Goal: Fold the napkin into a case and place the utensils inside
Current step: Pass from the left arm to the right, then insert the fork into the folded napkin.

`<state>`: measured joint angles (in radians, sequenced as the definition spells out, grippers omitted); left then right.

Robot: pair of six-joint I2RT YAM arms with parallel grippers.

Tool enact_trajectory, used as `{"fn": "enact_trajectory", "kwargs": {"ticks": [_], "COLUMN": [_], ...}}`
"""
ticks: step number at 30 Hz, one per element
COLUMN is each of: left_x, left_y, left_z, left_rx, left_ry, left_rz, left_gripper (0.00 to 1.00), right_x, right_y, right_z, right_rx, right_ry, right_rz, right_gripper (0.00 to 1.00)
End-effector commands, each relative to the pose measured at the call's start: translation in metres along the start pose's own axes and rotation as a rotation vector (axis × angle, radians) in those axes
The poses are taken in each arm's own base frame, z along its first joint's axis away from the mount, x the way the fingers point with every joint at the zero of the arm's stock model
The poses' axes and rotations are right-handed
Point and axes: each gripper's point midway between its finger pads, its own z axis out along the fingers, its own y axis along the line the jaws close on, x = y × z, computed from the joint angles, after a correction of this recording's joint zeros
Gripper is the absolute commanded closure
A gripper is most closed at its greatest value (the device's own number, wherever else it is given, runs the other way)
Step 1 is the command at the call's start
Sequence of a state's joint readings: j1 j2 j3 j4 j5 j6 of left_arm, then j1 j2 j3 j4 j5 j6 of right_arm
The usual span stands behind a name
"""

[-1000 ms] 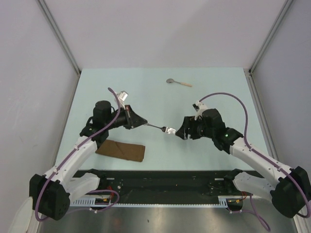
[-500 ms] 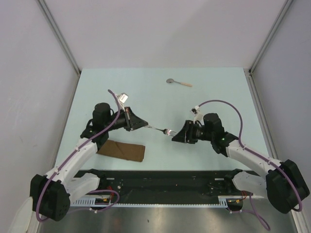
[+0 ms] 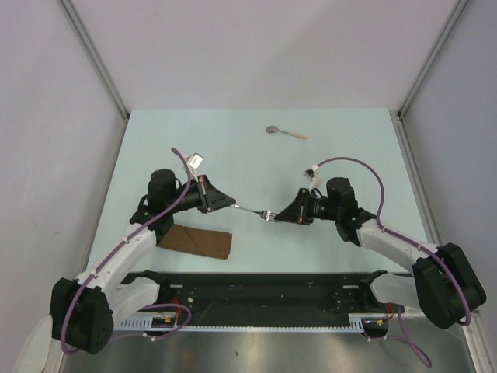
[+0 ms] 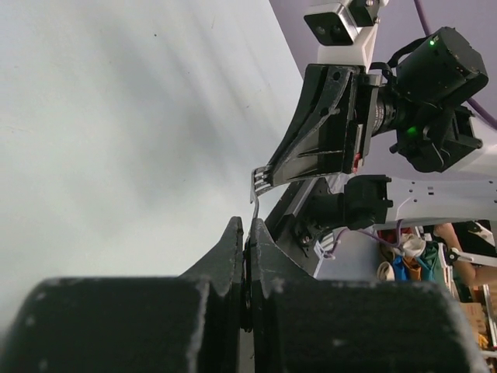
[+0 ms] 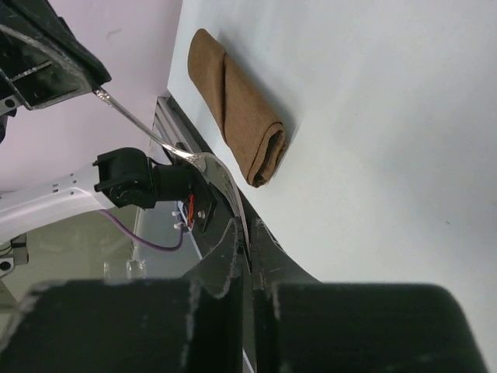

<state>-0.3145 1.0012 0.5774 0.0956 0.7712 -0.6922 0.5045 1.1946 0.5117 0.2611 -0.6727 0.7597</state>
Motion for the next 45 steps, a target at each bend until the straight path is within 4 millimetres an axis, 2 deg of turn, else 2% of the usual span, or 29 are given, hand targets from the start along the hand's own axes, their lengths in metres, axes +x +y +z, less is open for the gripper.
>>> {"fn": "enact_trajectory", "kwargs": {"ticks": [1, 2, 3, 4, 5, 6, 7, 8, 9, 10, 11, 12, 13, 14, 15, 16, 20, 26, 32, 35, 45], "left_x": [-0.009, -0.009, -0.013, -0.028, -0.025, -0.029, -0.035, -0.034, -0.033, -0.027, -0.024, -0.019, -0.007, -0.001, 0.006, 0.014, 0.025, 0.033, 0.038, 0.044, 0.047], "left_y": [-0.004, 0.024, 0.046, 0.054, 0.093, 0.102, 0.105, 0.117, 0.118, 0.121, 0.125, 0.13, 0.141, 0.147, 0.153, 0.167, 0.186, 0.209, 0.217, 0.222, 0.221], "left_z": [-0.002, -0.011, -0.021, -0.032, -0.065, -0.082, -0.099, -0.122, -0.127, -0.133, -0.137, -0.14, -0.14, -0.142, -0.144, -0.147, -0.139, -0.137, -0.142, -0.151, -0.157], "left_rx": [-0.009, -0.206, -0.353, -0.473, -0.761, -0.871, -0.956, -1.078, -1.093, -1.103, -1.112, -1.118, -1.13, -1.123, -1.13, -1.143, -1.089, -1.131, -1.161, -1.212, -1.206], "left_ry": [-0.019, -0.004, -0.006, -0.037, -0.058, -0.085, -0.135, -0.175, -0.206, -0.223, -0.254, -0.261, -0.25, -0.258, -0.251, -0.256, -0.256, -0.247, -0.265, -0.276, -0.337], "left_rz": [0.01, -0.068, -0.03, -0.015, -0.037, -0.044, -0.048, -0.066, -0.099, -0.124, -0.183, -0.218, -0.258, -0.324, -0.364, -0.414, -0.539, -0.587, -0.599, -0.602, -0.594], "left_gripper": [1.0, 0.82, 0.69, 0.59, 0.57, 0.57, 0.54, 0.54, 0.55, 0.57, 0.59, 0.62, 0.83, 0.95, 1.0, 1.0, 1.0, 1.0, 1.0, 1.0, 1.0], "right_x": [-0.006, -0.007, -0.011, -0.013, -0.01, -0.012, -0.007, -0.003, -0.003, 0.003, -0.002, 0.006, 0.009, 0.012, 0.013, 0.018, 0.028, 0.036, 0.033, 0.034, 0.04], "right_y": [0.012, 0.01, 0.003, -0.001, -0.007, -0.011, -0.014, -0.018, -0.012, -0.014, -0.01, -0.011, -0.01, -0.005, -0.004, 0.001, 0.006, 0.009, 0.014, 0.015, 0.012], "right_z": [0.001, -0.001, -0.001, -0.001, -0.002, -0.001, -0.001, -0.002, 0.002, 0.002, 0.004, 0.009, 0.011, 0.014, 0.019, 0.022, 0.037, 0.063, 0.091, 0.101, 0.119], "right_rx": [-0.045, -0.019, 0.029, 0.064, 0.125, 0.171, 0.197, 0.233, 0.232, 0.251, 0.258, 0.269, 0.275, 0.269, 0.272, 0.264, 0.257, 0.252, 0.257, 0.249, 0.252], "right_ry": [-0.015, -0.013, -0.035, -0.033, -0.003, -0.008, 0.015, 0.032, 0.044, 0.068, 0.064, 0.098, 0.116, 0.126, 0.133, 0.146, 0.167, 0.193, 0.2, 0.216, 0.243], "right_rz": [-0.044, -0.038, -0.036, -0.036, -0.044, -0.056, -0.056, -0.052, -0.066, -0.063, -0.082, -0.083, -0.082, -0.075, -0.068, -0.07, -0.051, -0.028, -0.016, -0.012, 0.026], "right_gripper": [1.0, 1.0, 1.0, 1.0, 1.0, 1.0, 1.0, 1.0, 1.0, 1.0, 1.0, 1.0, 1.0, 1.0, 1.0, 1.0, 1.0, 1.0, 1.0, 1.0, 1.0]}}
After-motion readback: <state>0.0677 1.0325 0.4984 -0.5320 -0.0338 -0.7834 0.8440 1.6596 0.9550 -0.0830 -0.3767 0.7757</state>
